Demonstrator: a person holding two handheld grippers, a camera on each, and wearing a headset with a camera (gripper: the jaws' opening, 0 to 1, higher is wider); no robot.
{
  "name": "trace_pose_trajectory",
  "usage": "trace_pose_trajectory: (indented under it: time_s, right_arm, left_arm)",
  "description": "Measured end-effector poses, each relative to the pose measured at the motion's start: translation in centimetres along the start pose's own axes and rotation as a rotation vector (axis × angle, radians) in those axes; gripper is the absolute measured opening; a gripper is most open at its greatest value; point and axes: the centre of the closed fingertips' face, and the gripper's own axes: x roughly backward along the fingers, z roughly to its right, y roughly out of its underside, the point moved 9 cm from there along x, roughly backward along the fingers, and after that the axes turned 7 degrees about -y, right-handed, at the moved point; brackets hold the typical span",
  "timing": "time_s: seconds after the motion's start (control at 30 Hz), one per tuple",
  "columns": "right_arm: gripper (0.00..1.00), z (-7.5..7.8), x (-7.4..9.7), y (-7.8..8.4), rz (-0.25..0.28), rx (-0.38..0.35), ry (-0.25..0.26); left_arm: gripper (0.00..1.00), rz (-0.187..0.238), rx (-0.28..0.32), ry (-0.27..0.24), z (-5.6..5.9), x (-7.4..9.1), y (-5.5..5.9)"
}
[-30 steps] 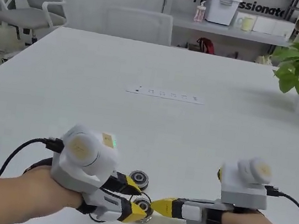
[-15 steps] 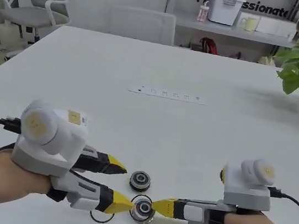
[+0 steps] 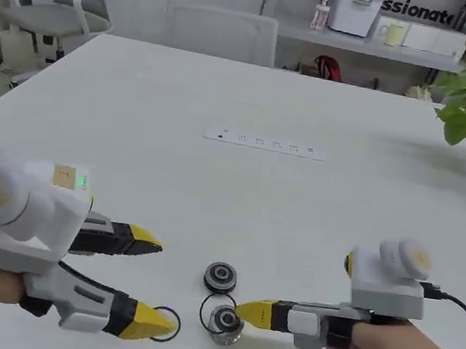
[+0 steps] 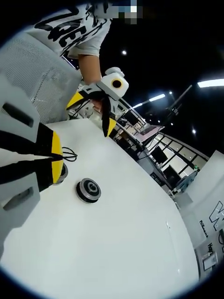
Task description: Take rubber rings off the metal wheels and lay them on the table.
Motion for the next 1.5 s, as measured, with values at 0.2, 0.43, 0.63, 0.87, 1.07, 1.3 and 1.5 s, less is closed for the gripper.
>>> trace_pose_trajectory:
  time_s: [0.2, 0.43, 0.63, 0.87, 1.07, 1.3, 1.5]
  right_arm:
    - [0.0, -0.6, -1.0, -0.6, -0.01, 0.006, -0.026]
    - [0.0, -1.2, -3.0, -0.9, -0.052, 0.021, -0.053]
    - [0.0, -1.2, -4.9, -0.9, -0.114, 0.036, -0.046]
    - [0.0, -1.3, -6.7, -0.1, -0.183, 0.043, -0.031]
    - [0.0, -0.8, -7.0, 0.0, -0.206, 0.07, 0.017]
    - [0.0, -0.6, -7.2, -0.3, -0.221, 0.126, 0.054]
    - [0.06, -1.0, -7.4, -0.3, -0.223, 0.193, 0.054]
  left_arm:
    - [0.65, -0.001, 0.019, -0.025, -0.2, 1.0, 0.8]
    - [0.68, -0.01, 0.029, -0.045, -0.2, 2.0, 1.8]
    - [0.68, -0.006, 0.039, -0.067, -0.4, 2.7, 2.1]
    - [0.68, -0.013, 0.041, -0.082, -0.5, 3.2, 2.6]
    - [0.68, -0.016, 0.046, -0.092, -0.5, 3.5, 2.9]
    - [0.68, -0.021, 0.049, -0.101, -0.7, 3.7, 3.0]
    - [0.68, -0.021, 0.051, -0.109, -1.0, 3.8, 3.0]
